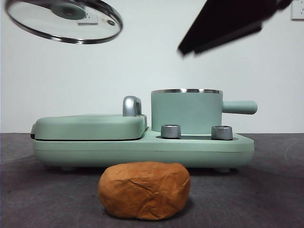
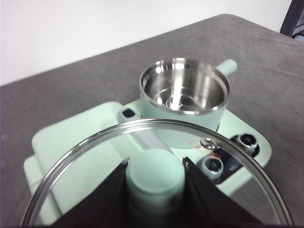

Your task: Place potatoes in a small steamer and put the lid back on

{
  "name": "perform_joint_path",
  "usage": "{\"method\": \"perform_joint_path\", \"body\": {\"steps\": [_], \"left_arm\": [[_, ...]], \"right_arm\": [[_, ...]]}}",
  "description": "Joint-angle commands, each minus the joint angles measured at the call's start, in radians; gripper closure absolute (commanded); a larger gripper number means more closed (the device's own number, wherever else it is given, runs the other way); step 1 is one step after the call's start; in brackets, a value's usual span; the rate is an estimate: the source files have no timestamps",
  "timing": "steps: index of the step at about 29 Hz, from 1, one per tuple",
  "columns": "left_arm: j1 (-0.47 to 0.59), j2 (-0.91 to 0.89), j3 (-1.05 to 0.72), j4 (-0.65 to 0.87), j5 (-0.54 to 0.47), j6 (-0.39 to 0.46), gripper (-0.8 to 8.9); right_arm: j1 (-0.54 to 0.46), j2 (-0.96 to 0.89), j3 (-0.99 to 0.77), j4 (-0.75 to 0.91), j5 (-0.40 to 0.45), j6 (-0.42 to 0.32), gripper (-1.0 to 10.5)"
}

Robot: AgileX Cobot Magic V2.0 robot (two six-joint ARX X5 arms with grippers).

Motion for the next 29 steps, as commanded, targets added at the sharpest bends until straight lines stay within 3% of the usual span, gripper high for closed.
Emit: {"method": "perform_joint_path", "body": {"steps": [1,11,29], "left_arm": [[0.004,-0.044,0.016,-0.009,-0.018,-0.019,7.99],[0.009,-0.105,0.016,-0.085,-0.029,-0.051,7.99],[0.009,-0.105,0.016,-0.096,-0.029,-0.021,8.0]], "right_arm": [[0.032,0.07,0.016,-0.008,-0.029,0.018,5.5],[0.061,0.275,0.023,-0.01,-0.09,0.036,5.3],[0.079,0.51,0.105,0.026,-0.09,0.033,5.1]]}}
